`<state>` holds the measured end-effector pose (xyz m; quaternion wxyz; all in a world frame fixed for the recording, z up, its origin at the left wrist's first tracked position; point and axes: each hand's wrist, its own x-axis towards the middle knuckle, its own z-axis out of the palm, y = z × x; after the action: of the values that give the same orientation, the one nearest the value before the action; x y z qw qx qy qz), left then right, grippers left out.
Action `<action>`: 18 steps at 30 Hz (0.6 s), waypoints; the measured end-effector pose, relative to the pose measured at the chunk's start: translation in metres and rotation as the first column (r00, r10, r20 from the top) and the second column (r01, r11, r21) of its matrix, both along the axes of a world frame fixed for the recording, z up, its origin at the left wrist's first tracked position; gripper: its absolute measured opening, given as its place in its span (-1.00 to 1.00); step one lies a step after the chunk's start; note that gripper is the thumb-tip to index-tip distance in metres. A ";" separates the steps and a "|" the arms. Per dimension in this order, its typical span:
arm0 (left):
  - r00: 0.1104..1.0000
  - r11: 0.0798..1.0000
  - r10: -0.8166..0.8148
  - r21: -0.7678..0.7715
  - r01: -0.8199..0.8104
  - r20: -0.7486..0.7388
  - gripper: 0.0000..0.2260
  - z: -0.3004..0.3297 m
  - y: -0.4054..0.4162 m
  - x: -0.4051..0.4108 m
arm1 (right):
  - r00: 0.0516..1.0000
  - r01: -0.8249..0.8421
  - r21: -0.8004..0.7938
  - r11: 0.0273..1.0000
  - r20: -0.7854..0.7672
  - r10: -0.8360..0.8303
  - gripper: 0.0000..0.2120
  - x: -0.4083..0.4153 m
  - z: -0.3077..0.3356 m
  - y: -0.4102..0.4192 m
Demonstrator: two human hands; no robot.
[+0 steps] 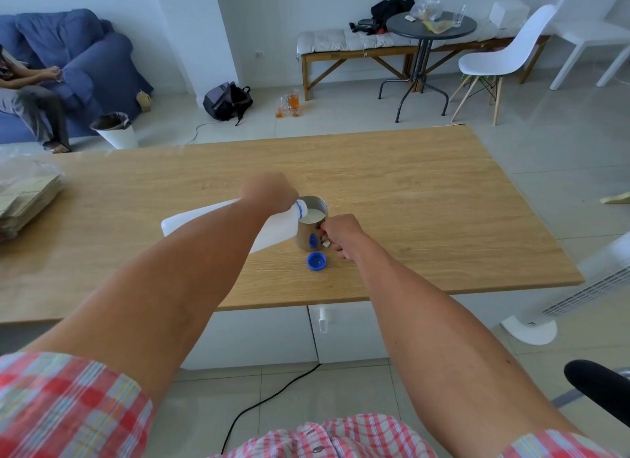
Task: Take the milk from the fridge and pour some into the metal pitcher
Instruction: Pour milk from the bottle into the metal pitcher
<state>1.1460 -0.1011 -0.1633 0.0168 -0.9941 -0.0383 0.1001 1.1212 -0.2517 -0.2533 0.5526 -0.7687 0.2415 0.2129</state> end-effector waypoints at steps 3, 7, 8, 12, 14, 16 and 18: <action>1.000 0.998 0.022 -0.055 -0.022 0.002 -0.78 -0.003 0.004 0.000 | 0.999 -0.048 -0.025 0.999 0.000 0.048 -0.83 0.001 -0.001 0.000; 0.996 0.983 0.087 -0.166 -0.083 0.012 -0.74 -0.011 0.015 0.000 | 1.000 0.003 0.003 1.000 -0.018 -0.003 -0.83 0.000 -0.002 -0.003; 0.994 0.976 0.105 -0.193 -0.100 0.015 -0.73 -0.014 0.017 -0.001 | 1.000 0.001 0.006 1.000 -0.013 -0.001 -0.83 0.000 -0.002 -0.003; 0.988 0.948 0.156 -0.282 -0.146 0.013 -0.74 -0.022 0.023 -0.004 | 1.000 -0.013 -0.026 1.000 0.000 0.013 -0.79 -0.003 0.001 -0.002; 0.983 0.926 0.183 -0.338 -0.171 0.006 -0.74 -0.027 0.025 -0.007 | 1.000 -0.016 -0.040 0.999 0.002 0.016 -0.79 -0.004 0.002 -0.001; 0.975 0.897 0.221 -0.392 -0.205 -0.004 -0.73 -0.031 0.028 -0.010 | 1.000 -0.022 -0.045 0.999 0.007 0.022 -0.80 -0.005 0.002 -0.001; 0.963 0.852 0.270 -0.465 -0.243 -0.009 -0.72 -0.031 0.032 -0.013 | 0.999 -0.028 -0.049 0.998 0.023 0.030 -0.79 -0.006 0.002 -0.002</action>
<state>1.1331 -0.0689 -0.1944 -0.2346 -0.9578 -0.1459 0.0795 1.1150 -0.2534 -0.2516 0.5334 -0.7878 0.2290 0.2059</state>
